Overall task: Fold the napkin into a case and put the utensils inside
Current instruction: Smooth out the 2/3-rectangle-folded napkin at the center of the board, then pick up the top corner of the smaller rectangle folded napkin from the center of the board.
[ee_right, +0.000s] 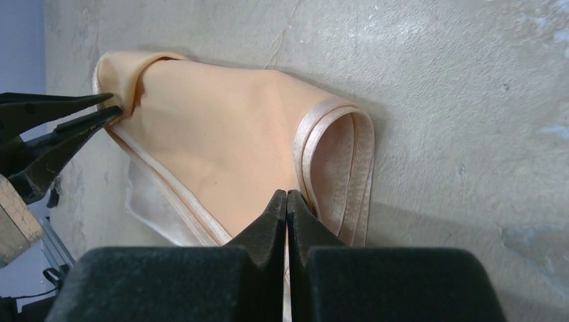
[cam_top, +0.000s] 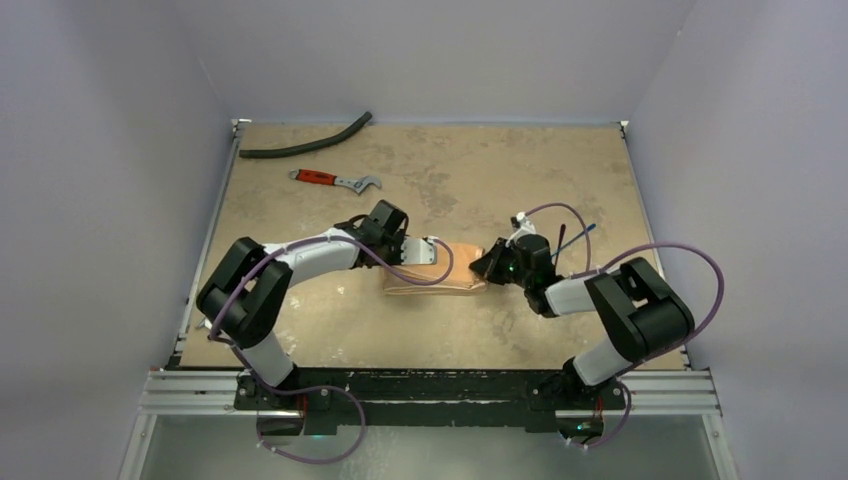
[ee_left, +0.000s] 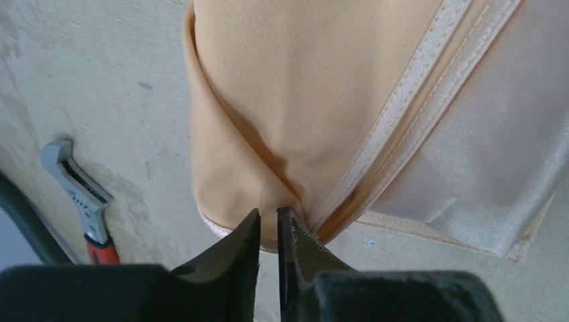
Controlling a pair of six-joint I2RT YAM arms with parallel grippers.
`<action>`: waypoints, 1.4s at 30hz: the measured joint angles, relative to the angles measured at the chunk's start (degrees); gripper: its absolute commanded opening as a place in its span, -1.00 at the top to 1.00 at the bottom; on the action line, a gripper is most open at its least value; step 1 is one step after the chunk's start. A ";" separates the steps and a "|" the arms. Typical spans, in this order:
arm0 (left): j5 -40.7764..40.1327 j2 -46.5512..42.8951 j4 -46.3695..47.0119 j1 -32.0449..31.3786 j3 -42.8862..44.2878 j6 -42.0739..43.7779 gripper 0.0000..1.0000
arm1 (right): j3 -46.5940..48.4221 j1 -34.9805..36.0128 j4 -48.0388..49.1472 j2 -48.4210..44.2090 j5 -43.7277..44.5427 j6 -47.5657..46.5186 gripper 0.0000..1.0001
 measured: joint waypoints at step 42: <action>23.76 -20.09 -1.90 -1.29 -19.63 30.14 -0.26 | 22.60 15.58 -3.39 17.42 -3.21 -12.66 1.00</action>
